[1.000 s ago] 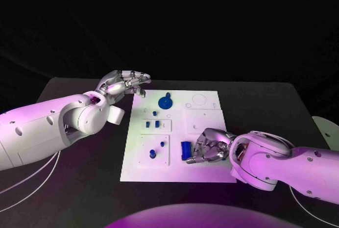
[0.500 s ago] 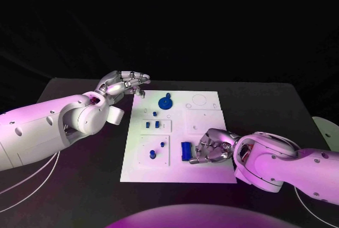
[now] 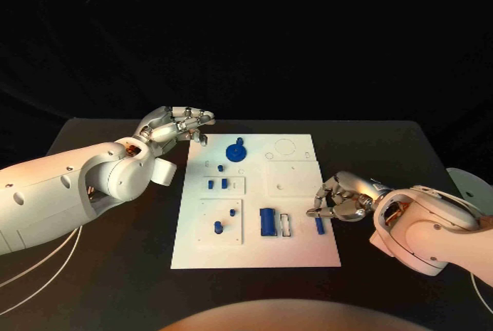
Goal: Assemble the parts on the task board
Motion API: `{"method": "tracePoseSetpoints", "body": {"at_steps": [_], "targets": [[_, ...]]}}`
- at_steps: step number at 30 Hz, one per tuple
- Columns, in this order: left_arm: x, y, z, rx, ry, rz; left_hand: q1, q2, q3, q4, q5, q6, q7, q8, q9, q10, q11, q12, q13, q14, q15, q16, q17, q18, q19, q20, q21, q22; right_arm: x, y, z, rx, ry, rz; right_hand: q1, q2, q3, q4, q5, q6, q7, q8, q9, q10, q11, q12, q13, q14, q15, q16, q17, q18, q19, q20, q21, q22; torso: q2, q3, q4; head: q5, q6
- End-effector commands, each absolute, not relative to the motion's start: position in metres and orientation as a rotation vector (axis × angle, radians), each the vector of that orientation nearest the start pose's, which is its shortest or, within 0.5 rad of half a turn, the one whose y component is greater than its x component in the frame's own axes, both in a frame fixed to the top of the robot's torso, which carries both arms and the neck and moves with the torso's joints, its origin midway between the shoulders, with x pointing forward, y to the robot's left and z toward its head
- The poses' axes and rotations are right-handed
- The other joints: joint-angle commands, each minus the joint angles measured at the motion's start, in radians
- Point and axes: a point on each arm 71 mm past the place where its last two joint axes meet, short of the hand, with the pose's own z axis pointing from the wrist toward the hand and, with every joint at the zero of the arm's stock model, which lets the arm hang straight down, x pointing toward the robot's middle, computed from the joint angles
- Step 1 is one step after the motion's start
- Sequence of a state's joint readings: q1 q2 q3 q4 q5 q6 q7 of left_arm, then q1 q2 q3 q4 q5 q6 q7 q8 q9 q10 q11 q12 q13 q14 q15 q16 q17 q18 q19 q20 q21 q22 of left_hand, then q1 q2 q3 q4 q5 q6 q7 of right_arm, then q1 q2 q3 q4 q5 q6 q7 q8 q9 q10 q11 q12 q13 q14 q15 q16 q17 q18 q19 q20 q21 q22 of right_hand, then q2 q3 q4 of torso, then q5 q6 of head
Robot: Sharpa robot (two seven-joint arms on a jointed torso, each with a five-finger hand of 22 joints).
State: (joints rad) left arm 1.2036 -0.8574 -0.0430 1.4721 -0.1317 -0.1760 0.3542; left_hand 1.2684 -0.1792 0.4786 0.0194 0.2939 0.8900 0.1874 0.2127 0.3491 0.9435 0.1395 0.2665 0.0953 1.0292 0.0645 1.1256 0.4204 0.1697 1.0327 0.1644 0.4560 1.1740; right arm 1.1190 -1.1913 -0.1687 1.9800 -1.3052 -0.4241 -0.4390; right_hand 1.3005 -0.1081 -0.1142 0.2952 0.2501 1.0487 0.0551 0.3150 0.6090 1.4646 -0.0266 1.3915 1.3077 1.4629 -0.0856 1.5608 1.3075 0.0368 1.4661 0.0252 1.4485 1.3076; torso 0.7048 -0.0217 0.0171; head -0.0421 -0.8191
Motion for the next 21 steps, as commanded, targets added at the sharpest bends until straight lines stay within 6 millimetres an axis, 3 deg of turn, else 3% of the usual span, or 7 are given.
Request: {"method": "tracePoseSetpoints", "body": {"at_steps": [1,9,13,21], "targets": [[0.494,0.22,-0.18,-0.963,1.529,-1.582,0.006,0.007,0.005,-0.002,0.001,0.007,-0.003,0.004,-0.001,-0.009,-0.001,0.004,-0.001,-0.006,-0.001,0.004,-0.001,0.012,-0.003,0.002,-0.006,-0.001,0.357,-0.255,-0.225,0.175,1.87,0.481,0.009,0.001,-0.001,-0.006,0.004,-0.005,0.0,-0.004,-0.001,0.028,0.008,-0.006,0.125,0.099,0.006,-0.004,0.225,-0.008,0.051,0.005,-0.007,0.225,0.001,0.0028,-0.0055,-0.004,0.003],[0.493,0.221,-0.182,-0.967,1.536,-1.583,0.005,0.006,0.004,-0.002,0.0,0.012,-0.004,0.007,-0.001,-0.009,-0.002,0.006,-0.001,-0.006,-0.001,0.004,-0.001,0.012,-0.003,0.003,-0.006,-0.002,0.351,-0.268,-0.236,0.158,1.868,0.392,0.011,0.006,-0.006,-0.003,0.029,0.012,-0.001,-0.005,-0.006,0.011,0.007,-0.045,0.098,0.093,0.007,-0.014,0.199,-0.001,0.037,0.008,-0.039,0.215,0.0,0.0035,-0.006,-0.01,0.003],[0.492,0.221,-0.183,-0.968,1.538,-1.583,0.005,0.006,0.004,-0.002,0.0,0.012,-0.004,0.007,-0.001,-0.009,-0.002,0.006,-0.001,-0.006,-0.001,0.004,-0.001,0.012,-0.003,0.003,-0.006,-0.002,0.347,-0.267,-0.244,0.154,1.894,0.375,0.008,0.007,-0.008,-0.002,0.032,0.02,-0.003,-0.005,-0.007,0.011,0.006,-0.046,0.097,0.094,0.007,-0.014,0.201,0.0,0.037,0.008,-0.04,0.215,0.001,0.0027,-0.0033,-0.012,0.005],[0.492,0.223,-0.184,-0.972,1.539,-1.58,0.005,0.006,0.004,-0.002,0.0,0.012,-0.004,0.007,-0.001,-0.009,-0.002,0.006,-0.001,-0.006,-0.001,0.004,-0.001,0.012,-0.003,0.003,-0.006,-0.002,0.342,-0.26,-0.26,0.152,1.944,0.37,0.001,0.009,-0.012,-0.002,0.032,0.033,-0.006,-0.003,-0.009,0.013,0.004,-0.044,0.099,0.094,0.005,-0.013,0.204,-0.001,0.039,0.007,-0.036,0.216,0.001,0.0019,-0.0048,-0.005,0.004]]}}
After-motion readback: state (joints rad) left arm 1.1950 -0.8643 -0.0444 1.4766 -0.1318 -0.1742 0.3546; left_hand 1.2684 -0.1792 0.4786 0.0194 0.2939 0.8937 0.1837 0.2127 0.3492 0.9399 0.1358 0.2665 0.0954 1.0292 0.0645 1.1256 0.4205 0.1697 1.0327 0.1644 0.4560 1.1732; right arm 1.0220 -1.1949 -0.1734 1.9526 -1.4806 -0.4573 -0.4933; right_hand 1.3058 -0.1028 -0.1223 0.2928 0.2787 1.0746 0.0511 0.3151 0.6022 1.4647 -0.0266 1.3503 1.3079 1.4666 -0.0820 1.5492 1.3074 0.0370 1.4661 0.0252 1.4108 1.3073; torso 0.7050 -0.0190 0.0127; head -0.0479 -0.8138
